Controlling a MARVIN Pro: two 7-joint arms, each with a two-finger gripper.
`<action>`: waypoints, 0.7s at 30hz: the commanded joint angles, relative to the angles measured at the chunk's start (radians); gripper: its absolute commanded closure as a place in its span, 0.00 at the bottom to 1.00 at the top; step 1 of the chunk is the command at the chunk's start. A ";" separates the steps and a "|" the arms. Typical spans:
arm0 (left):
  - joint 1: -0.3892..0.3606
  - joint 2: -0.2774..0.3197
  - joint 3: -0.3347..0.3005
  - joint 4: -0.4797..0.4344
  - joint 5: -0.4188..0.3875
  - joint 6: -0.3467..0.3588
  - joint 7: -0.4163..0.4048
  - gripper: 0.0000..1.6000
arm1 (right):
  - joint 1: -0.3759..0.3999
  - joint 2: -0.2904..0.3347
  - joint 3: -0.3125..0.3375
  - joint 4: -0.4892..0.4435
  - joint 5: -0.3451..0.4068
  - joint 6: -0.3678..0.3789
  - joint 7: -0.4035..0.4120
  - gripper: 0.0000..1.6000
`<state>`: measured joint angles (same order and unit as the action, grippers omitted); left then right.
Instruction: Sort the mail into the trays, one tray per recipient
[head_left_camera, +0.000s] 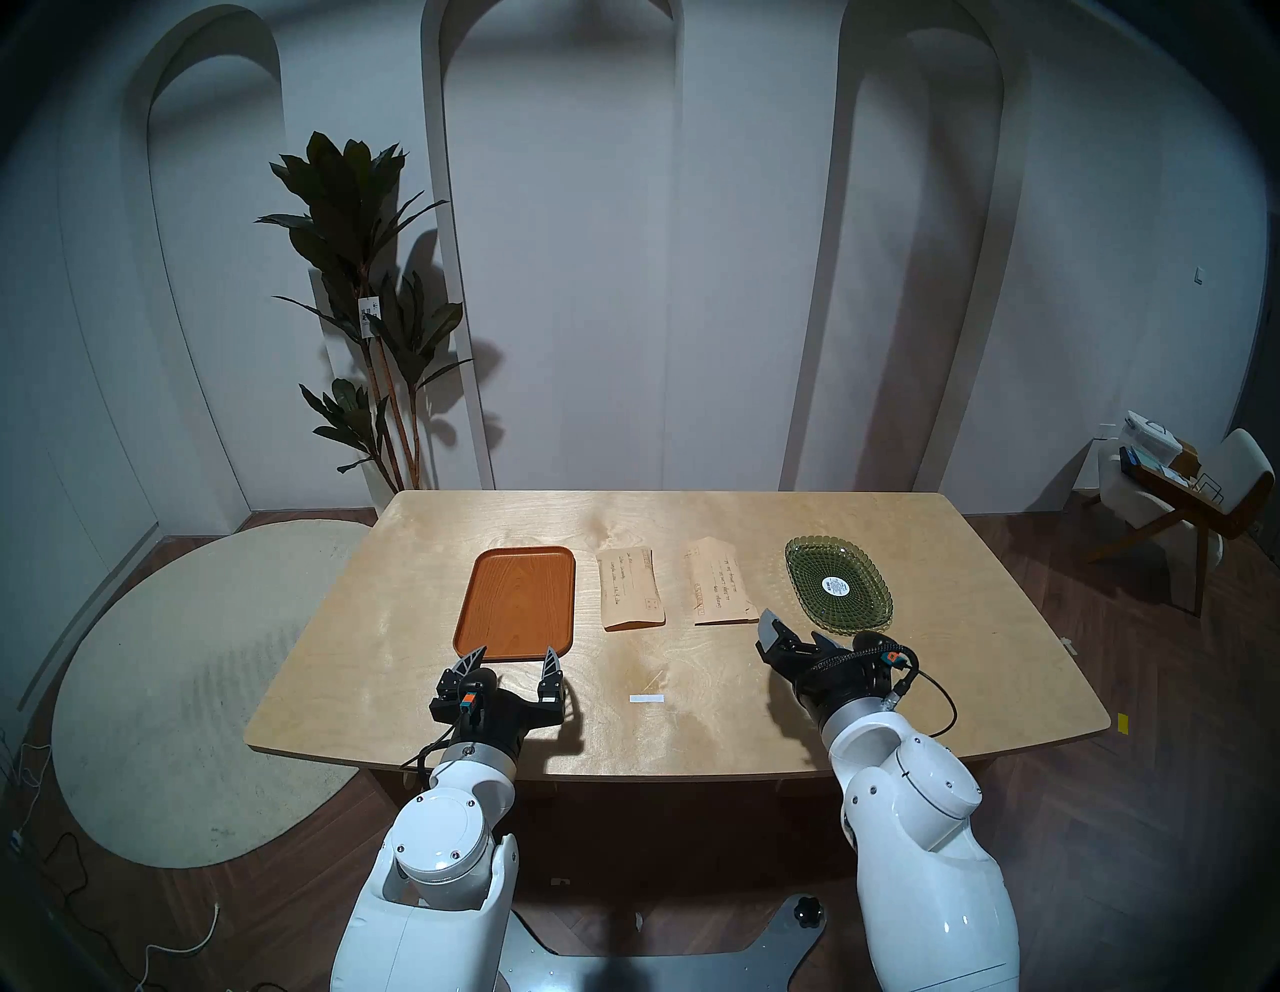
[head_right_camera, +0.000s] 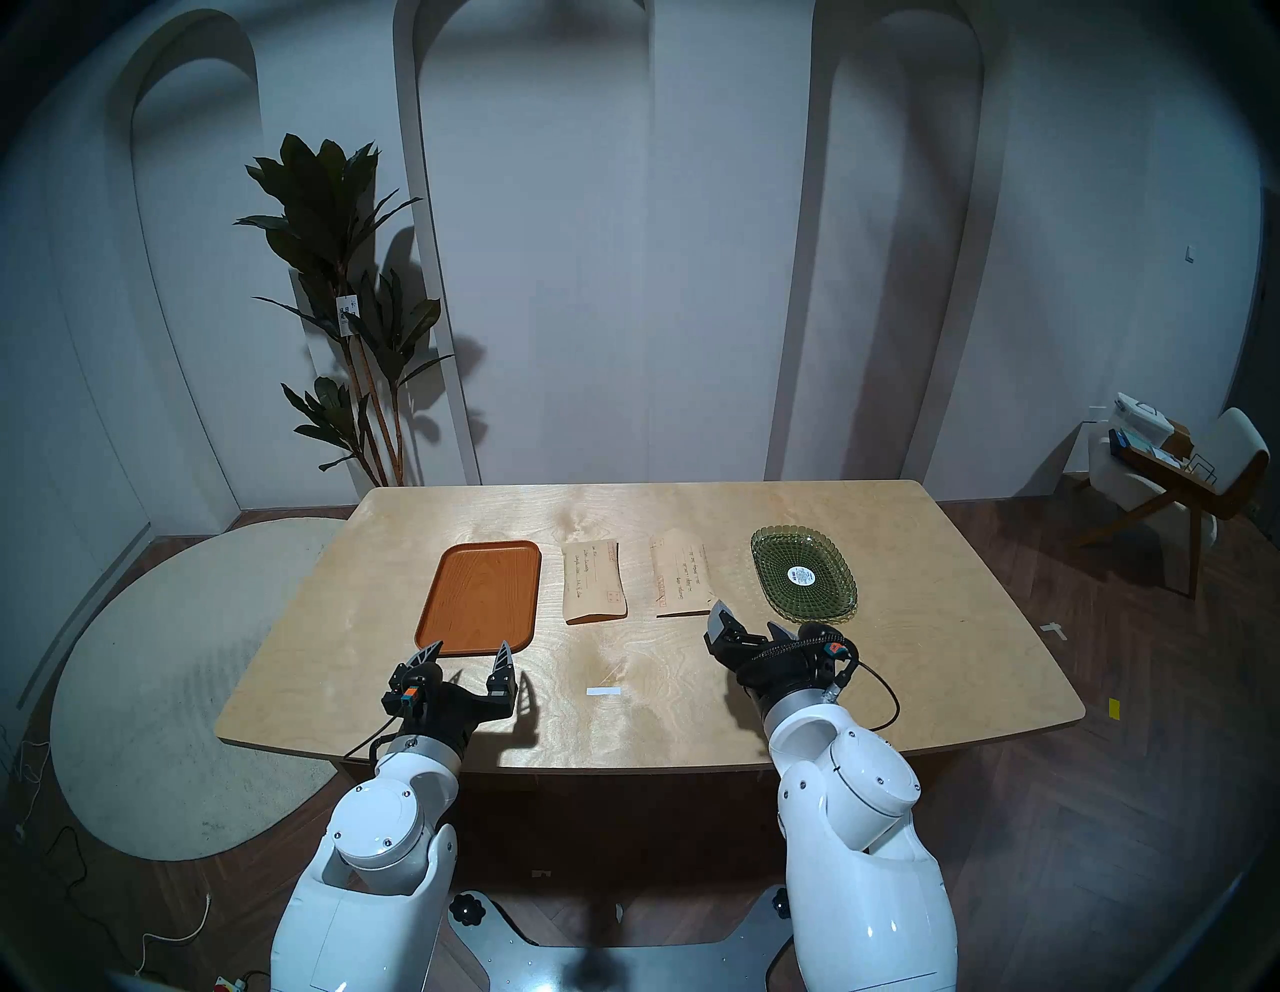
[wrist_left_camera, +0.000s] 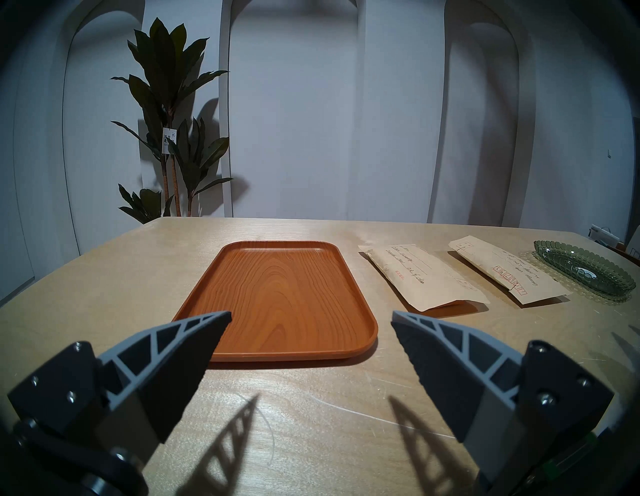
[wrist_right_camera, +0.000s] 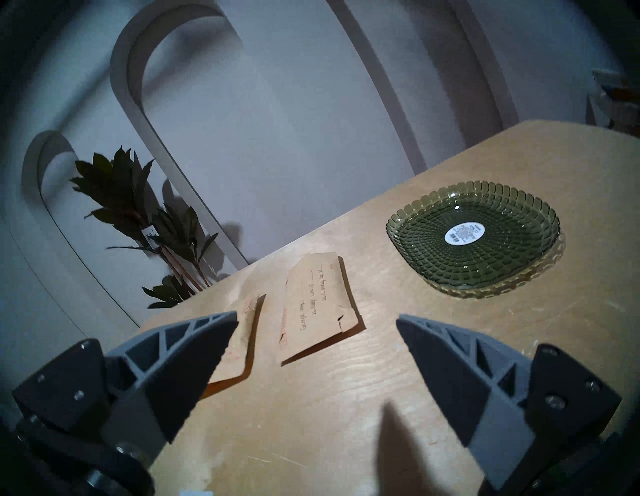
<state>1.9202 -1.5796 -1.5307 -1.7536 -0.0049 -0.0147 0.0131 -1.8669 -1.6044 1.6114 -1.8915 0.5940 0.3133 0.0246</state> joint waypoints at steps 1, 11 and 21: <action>-0.004 0.000 0.000 -0.019 0.000 -0.004 0.000 0.00 | 0.055 -0.018 0.036 -0.017 0.187 0.123 -0.053 0.00; -0.004 0.000 0.000 -0.020 0.000 -0.003 0.000 0.00 | 0.105 -0.015 0.063 0.042 0.327 0.190 -0.131 0.00; -0.004 0.000 0.000 -0.020 0.000 -0.003 0.000 0.00 | 0.165 -0.008 0.053 0.116 0.397 0.209 -0.166 0.00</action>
<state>1.9204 -1.5796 -1.5307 -1.7536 -0.0049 -0.0146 0.0131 -1.7664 -1.6144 1.6752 -1.7918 0.9493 0.5209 -0.1371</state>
